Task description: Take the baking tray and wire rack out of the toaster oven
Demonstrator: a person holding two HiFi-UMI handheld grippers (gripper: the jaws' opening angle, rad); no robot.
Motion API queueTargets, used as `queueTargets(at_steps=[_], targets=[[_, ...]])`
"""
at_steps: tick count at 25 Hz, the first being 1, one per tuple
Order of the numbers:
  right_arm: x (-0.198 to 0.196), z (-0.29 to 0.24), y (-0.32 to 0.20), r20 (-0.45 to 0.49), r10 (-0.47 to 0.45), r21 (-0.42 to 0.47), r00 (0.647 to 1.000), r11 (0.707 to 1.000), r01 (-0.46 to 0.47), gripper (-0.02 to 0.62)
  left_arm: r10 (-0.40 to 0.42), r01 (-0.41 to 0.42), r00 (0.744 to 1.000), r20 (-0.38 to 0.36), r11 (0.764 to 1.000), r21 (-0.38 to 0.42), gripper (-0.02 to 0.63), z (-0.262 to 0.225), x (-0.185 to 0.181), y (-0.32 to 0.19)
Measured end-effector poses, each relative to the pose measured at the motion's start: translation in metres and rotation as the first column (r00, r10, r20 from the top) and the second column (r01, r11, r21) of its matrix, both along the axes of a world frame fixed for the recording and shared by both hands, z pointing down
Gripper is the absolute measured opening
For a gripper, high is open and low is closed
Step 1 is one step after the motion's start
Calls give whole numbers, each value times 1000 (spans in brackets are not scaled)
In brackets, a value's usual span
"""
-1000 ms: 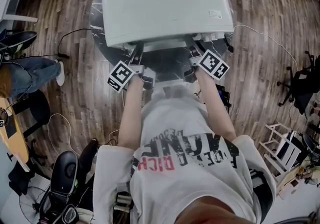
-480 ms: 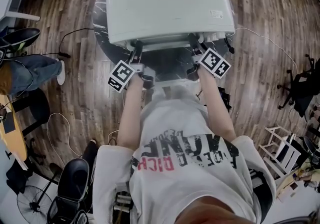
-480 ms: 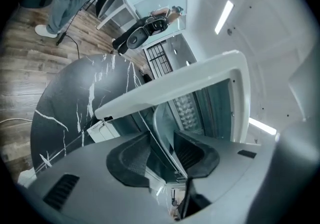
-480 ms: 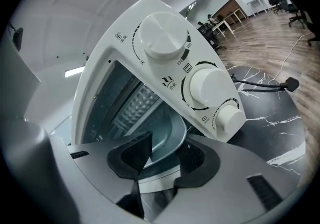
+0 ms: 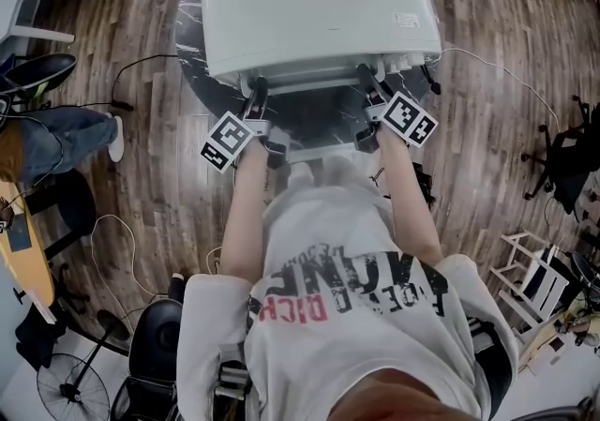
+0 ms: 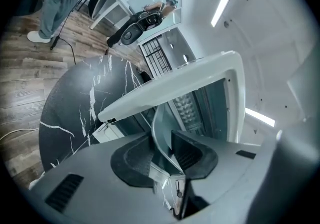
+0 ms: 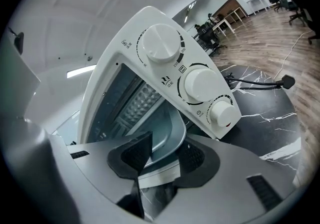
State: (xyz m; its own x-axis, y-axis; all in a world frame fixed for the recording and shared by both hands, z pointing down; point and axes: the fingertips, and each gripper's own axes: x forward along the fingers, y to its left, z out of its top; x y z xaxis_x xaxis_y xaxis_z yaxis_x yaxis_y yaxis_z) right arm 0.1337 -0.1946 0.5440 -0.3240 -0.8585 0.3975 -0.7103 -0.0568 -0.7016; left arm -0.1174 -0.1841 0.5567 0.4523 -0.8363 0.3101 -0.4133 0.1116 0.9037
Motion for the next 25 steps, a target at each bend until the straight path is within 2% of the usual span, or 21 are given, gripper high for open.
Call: queueTargets(at_steps=[9, 25], targets=[[-1, -1, 23, -7, 24, 16, 1000, 1000, -24, 136, 63, -62, 998, -10, 998, 16, 101, -1, 0, 19], [0, -1, 59, 2, 27, 3, 1000, 1000, -27, 133, 83, -83, 996, -17, 996, 22, 101, -1, 0, 54]])
